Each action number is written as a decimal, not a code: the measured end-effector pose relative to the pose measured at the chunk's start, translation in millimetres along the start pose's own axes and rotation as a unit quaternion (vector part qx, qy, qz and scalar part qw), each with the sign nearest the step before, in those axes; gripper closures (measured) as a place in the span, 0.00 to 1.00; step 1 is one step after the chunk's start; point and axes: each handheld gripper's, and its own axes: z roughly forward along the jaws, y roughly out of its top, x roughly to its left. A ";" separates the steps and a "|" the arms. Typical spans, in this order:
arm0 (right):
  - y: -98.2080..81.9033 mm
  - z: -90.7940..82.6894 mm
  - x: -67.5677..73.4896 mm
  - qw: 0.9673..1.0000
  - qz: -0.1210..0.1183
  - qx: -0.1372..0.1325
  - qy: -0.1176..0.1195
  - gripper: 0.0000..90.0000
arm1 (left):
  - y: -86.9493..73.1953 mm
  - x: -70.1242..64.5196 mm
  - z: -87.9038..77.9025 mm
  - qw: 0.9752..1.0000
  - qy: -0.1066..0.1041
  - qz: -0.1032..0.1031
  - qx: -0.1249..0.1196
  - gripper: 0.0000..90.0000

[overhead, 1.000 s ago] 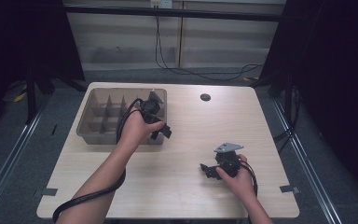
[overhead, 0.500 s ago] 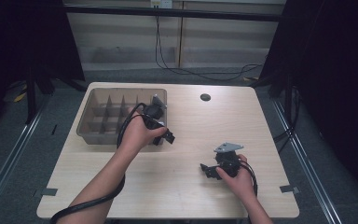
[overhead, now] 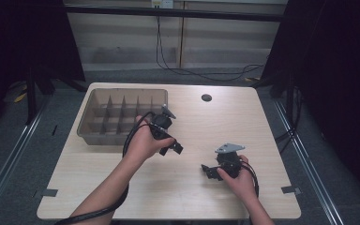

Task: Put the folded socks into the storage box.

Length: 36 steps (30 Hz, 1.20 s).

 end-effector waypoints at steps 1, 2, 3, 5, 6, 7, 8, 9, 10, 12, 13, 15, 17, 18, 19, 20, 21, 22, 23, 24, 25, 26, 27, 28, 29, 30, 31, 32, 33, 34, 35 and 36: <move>0.0 0.0 0.1 1.000 0.000 0.000 0.000 0.13 | -1.0 -1.0 1.5 1.000 -0.001 0.002 -0.001 0.27; 0.0 0.1 0.0 1.000 0.000 0.000 0.001 0.13 | -2.2 -1.7 3.0 1.000 -0.002 0.004 -0.002 0.27; 0.0 0.0 0.0 1.000 0.000 0.000 0.000 0.13 | -3.4 -2.3 4.3 1.000 -0.003 0.005 0.001 0.27; -0.1 -0.1 0.2 1.000 0.002 0.000 0.001 0.13 | -5.9 -4.1 7.8 1.000 -0.007 0.006 0.002 0.27; -0.1 -0.1 0.3 1.000 0.002 0.000 0.001 0.13 | -6.5 -4.3 8.6 1.000 -0.007 0.010 0.004 0.27; -0.1 -0.1 0.3 1.000 0.003 0.000 0.001 0.13 | -7.6 -5.1 10.7 1.000 -0.009 0.008 0.004 0.27; -0.2 -0.1 0.3 1.000 0.003 0.000 0.001 0.13 | -8.2 -5.5 11.8 1.000 -0.010 0.007 0.003 0.27; -0.2 -0.1 0.3 1.000 0.003 0.000 0.001 0.13 | -8.9 -5.8 13.4 1.000 -0.010 0.011 0.004 0.27; -0.2 -0.2 0.7 1.000 0.004 0.001 0.001 0.13 | -9.7 -6.9 15.0 1.000 -0.012 0.008 0.002 0.27; -0.2 0.0 0.5 1.000 0.003 0.000 0.001 0.13 | -10.7 -7.8 16.9 1.000 -0.014 0.013 0.005 0.27; -0.3 0.0 0.5 1.000 0.003 0.000 0.001 0.13 | -11.5 -8.6 18.7 1.000 -0.016 0.013 0.005 0.27; -0.3 0.1 0.5 1.000 0.003 -0.001 0.001 0.13 | -12.9 -10.6 21.0 1.000 -0.018 0.016 0.004 0.27; -0.5 0.0 0.6 1.000 0.004 -0.001 0.001 0.13 | -14.3 -11.3 23.0 1.000 -0.020 0.021 0.008 0.27; -0.5 0.0 0.7 1.000 0.004 -0.001 0.001 0.13 | -15.3 -12.4 24.5 1.000 -0.021 0.017 0.005 0.27; -0.5 0.0 0.7 1.000 0.004 -0.002 0.001 0.13 | -16.4 -12.6 25.6 1.000 -0.022 0.017 0.007 0.27; -0.5 0.1 0.7 1.000 0.004 -0.002 0.001 0.13 | -17.3 -12.6 26.6 1.000 -0.021 0.019 0.009 0.27; -0.6 0.1 0.6 1.000 0.003 -0.002 0.001 0.13 | -18.5 -13.2 28.2 1.000 -0.021 0.015 0.006 0.27; -0.6 0.1 0.7 1.000 0.004 -0.002 0.001 0.13 | -19.3 -12.3 28.9 1.000 -0.022 0.017 0.010 0.27; -0.7 0.1 0.7 1.000 0.004 -0.003 0.001 0.13 | -20.2 -11.5 30.0 0.999 -0.022 0.019 0.013 0.27; -0.7 0.1 0.7 1.000 0.004 -0.003 0.001 0.13 | -21.4 -11.6 31.4 1.000 -0.023 0.015 0.010 0.27; -0.7 0.1 0.6 1.000 0.003 -0.003 0.001 0.13 | -22.2 -10.6 31.8 0.999 -0.023 0.021 0.017 0.27; -0.8 0.0 0.5 1.000 0.003 -0.003 0.001 0.13 | -23.4 -10.9 33.3 0.999 -0.023 0.019 0.014 0.27; -0.8 0.0 0.6 1.000 0.003 -0.002 0.001 0.13 | -24.6 -11.7 34.7 0.999 -0.025 0.016 0.012 0.27; -0.9 0.0 0.5 1.000 0.002 -0.003 0.001 0.13 | -25.4 -11.8 35.5 0.999 -0.025 0.017 0.012 0.27; -0.9 0.1 0.5 1.000 0.002 -0.003 0.001 0.13 | -26.4 -12.8 37.2 1.000 -0.027 0.012 0.010 0.27; -1.0 0.1 0.4 1.000 0.001 -0.004 0.001 0.13 | -27.3 -13.4 38.6 1.000 -0.028 0.011 0.009 0.27; -0.9 0.1 0.4 1.000 0.001 -0.004 0.001 0.13 | -27.9 -12.5 39.2 0.999 -0.029 0.019 0.013 0.27; -0.9 0.1 0.5 1.000 0.002 -0.003 0.001 0.13 | -28.5 -12.1 40.0 0.999 -0.028 0.025 0.018 0.27; -0.9 0.1 0.4 1.000 0.001 -0.003 0.001 0.13 | -29.4 -12.5 41.8 0.999 -0.029 0.024 0.015 0.27; -0.9 0.1 0.4 1.000 0.001 -0.004 0.001 0.13 | -30.3 -12.7 43.1 0.999 -0.031 0.023 0.015 0.27; -0.9 0.1 0.4 1.000 0.001 -0.004 0.001 0.13 | -31.5 -13.2 45.3 0.999 -0.033 0.020 0.016 0.27; -0.9 0.2 0.4 1.000 0.001 -0.004 0.001 0.13 | -31.9 -13.1 45.9 0.999 -0.034 0.023 0.018 0.27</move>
